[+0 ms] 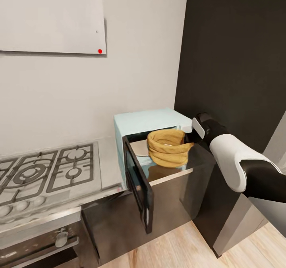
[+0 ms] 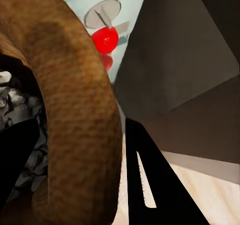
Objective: In the kitchen, take the popcorn bag from the countertop, put it into the microwave, and heat it until the popcorn is cooked so the cooked popcorn ends up inside the bag.
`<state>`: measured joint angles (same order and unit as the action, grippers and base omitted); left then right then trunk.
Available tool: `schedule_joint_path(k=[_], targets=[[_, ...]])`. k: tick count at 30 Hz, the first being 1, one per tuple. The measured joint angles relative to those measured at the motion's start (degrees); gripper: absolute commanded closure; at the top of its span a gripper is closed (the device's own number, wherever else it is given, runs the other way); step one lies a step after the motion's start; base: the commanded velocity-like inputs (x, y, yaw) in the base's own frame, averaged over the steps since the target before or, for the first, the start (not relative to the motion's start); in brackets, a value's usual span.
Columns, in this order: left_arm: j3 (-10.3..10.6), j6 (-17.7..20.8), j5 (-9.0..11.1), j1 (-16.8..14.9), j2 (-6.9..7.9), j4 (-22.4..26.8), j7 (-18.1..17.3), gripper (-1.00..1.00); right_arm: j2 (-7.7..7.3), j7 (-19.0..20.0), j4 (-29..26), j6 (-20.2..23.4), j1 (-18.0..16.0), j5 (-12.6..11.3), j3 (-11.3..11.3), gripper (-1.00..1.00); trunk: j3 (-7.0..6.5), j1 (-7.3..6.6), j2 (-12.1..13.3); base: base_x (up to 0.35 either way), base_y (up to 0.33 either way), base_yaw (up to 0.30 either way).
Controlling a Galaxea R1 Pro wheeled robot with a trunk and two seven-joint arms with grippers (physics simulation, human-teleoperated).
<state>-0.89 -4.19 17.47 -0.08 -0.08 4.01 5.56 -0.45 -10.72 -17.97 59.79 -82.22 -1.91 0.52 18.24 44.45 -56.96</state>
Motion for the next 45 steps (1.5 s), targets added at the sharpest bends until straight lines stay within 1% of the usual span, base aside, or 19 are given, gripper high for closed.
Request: schedule_joint_path(k=[4, 15, 29, 39, 45], targets=[[0.0, 0.0, 0.0, 0.0, 0.00, 0.0, 0.0, -1.00, 0.00, 0.0, 0.0, 0.0, 0.0, 0.1, 0.0, 1.00, 0.00, 0.00, 0.0, 0.000, 0.149, 0.000], [0.1, 0.0, 0.0, 0.0, 0.00, 0.0, 0.0, -1.00, 0.08, -0.1, 0.0, 0.0, 0.0, -0.1, 0.0, 1.00, 0.00, 0.00, 0.0, 0.000, 0.011, 0.000], [0.0, 0.0, 0.0, 0.0, 0.00, 0.0, 0.0, -1.00, 0.03, -0.1, 0.0, 0.0, 0.0, -0.1, 0.0, 1.00, 0.00, 0.00, 0.0, 0.000, 0.108, 0.000], [0.0, 0.0, 0.0, 0.0, 0.00, 0.0, 0.0, -1.00, -0.01, -0.3, 0.1, 0.0, 0.0, -0.2, -0.1, 1.00, 0.00, 0.00, 0.0, 0.000, 0.010, 0.000], [0.1, 0.0, 0.0, 0.0, 0.00, 0.0, -0.1, -1.00, 0.00, -0.2, 0.1, 0.0, 0.0, 0.0, -0.1, 1.00, 0.00, -0.01, 0.0, 0.105, 0.082, 0.000]])
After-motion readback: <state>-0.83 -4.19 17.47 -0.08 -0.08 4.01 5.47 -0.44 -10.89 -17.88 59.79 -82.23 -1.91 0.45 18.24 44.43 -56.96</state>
